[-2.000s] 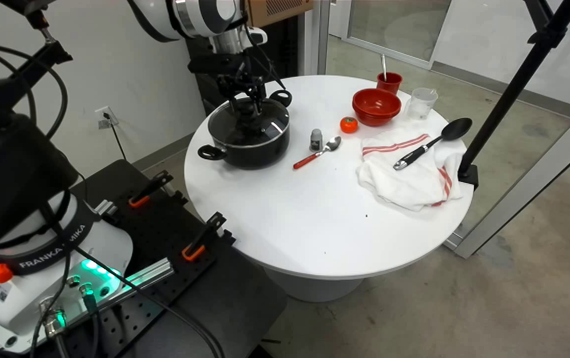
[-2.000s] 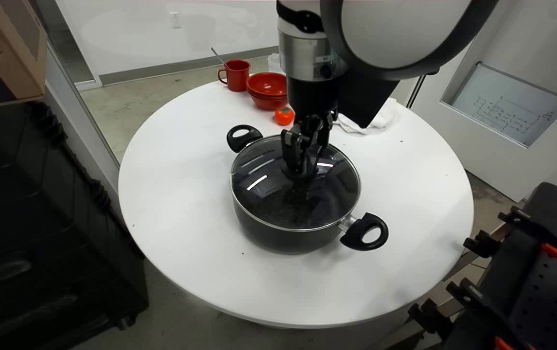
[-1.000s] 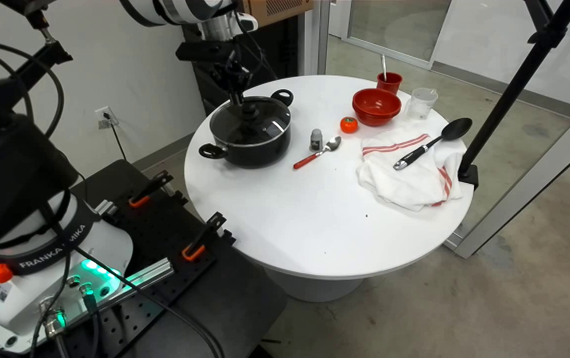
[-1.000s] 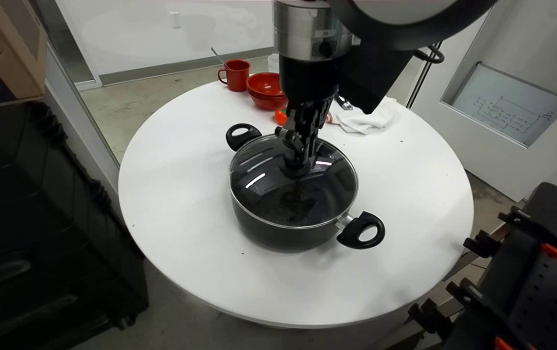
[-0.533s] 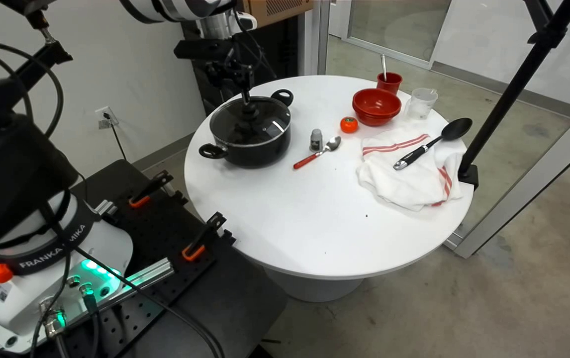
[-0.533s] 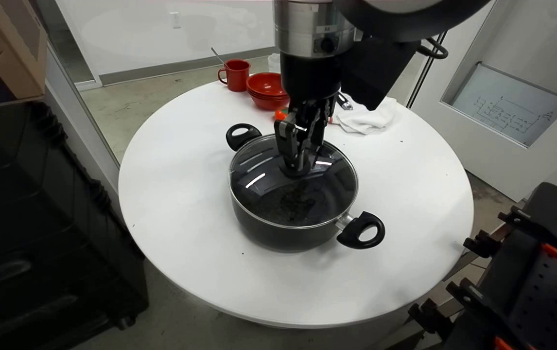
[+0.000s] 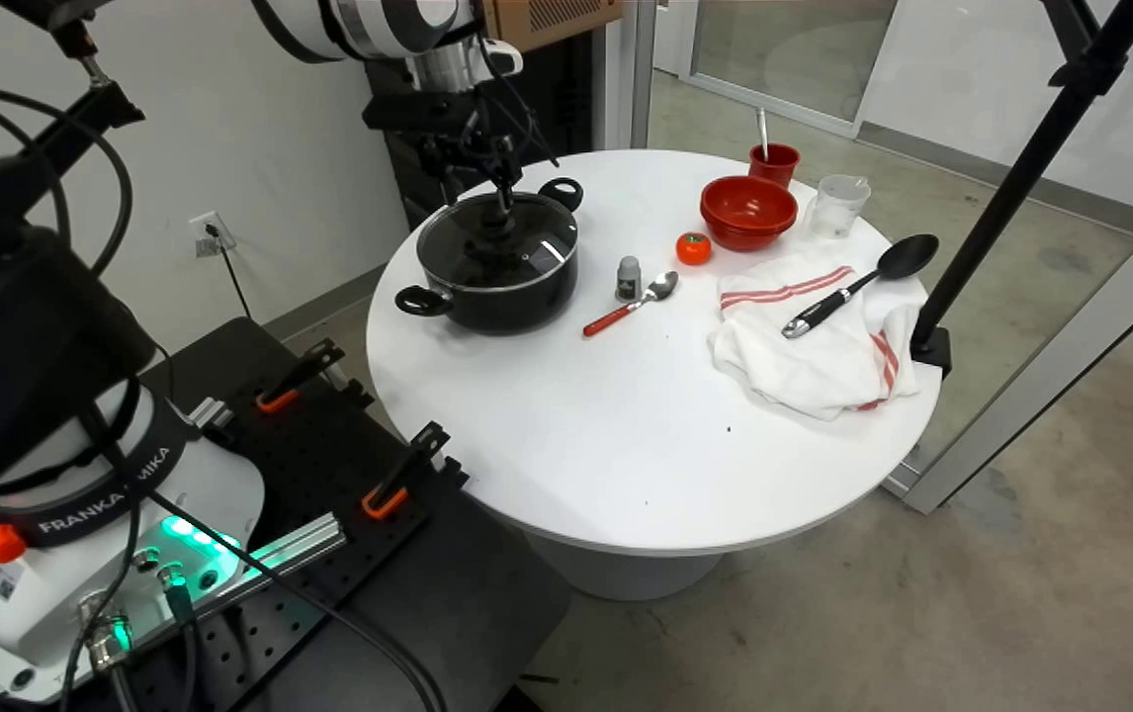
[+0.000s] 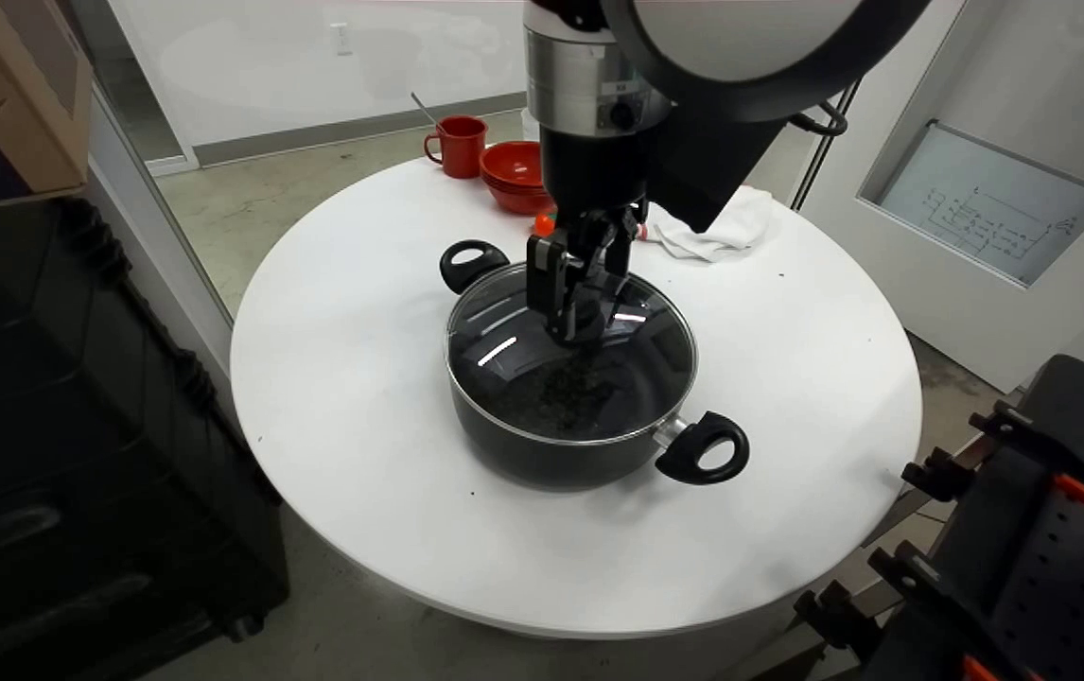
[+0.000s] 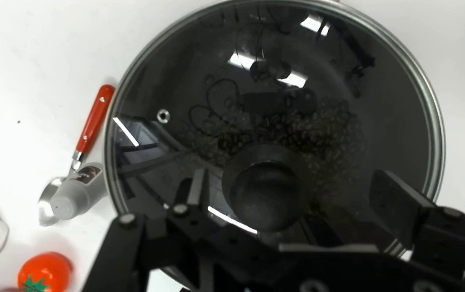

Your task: Uncover the pot and put the lid on the table

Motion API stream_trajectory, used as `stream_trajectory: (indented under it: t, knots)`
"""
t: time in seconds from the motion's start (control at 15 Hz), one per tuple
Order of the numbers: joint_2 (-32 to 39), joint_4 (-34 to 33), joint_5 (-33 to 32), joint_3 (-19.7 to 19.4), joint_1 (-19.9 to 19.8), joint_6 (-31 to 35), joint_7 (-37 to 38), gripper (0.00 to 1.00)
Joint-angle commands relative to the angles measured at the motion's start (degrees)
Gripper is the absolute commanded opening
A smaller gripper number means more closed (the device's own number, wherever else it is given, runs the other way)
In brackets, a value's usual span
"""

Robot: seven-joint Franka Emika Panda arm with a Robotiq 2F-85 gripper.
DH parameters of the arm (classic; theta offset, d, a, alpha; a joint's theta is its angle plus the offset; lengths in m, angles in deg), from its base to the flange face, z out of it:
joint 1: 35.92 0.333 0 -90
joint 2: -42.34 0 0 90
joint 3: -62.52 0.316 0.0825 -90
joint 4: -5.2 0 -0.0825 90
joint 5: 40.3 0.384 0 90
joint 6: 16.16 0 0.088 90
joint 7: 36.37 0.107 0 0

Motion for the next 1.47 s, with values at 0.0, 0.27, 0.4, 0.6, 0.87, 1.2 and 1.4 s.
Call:
stream_trajectory:
  t: [0.0,0.27,0.4,0.6,0.87,1.2,1.4]
  knots:
    - [1.85,-1.90,-1.29,-0.70,0.81,2.72,0.51,0.98]
    - [3.17,-3.38,-1.87,-1.61,1.35,2.23,1.13,1.00]
    - [3.78,-3.98,-2.32,-2.38,1.44,1.76,1.35,1.00]
    - [4.66,-4.55,-2.53,-3.20,1.34,1.72,1.26,1.00]
    - [5.50,-4.61,-2.55,-3.51,1.55,1.68,0.98,0.60]
    - [5.15,-4.15,-1.87,-2.73,2.05,0.88,0.47,0.25]
    - [3.58,-4.14,-0.65,-2.15,1.96,-1.29,0.76,0.25]
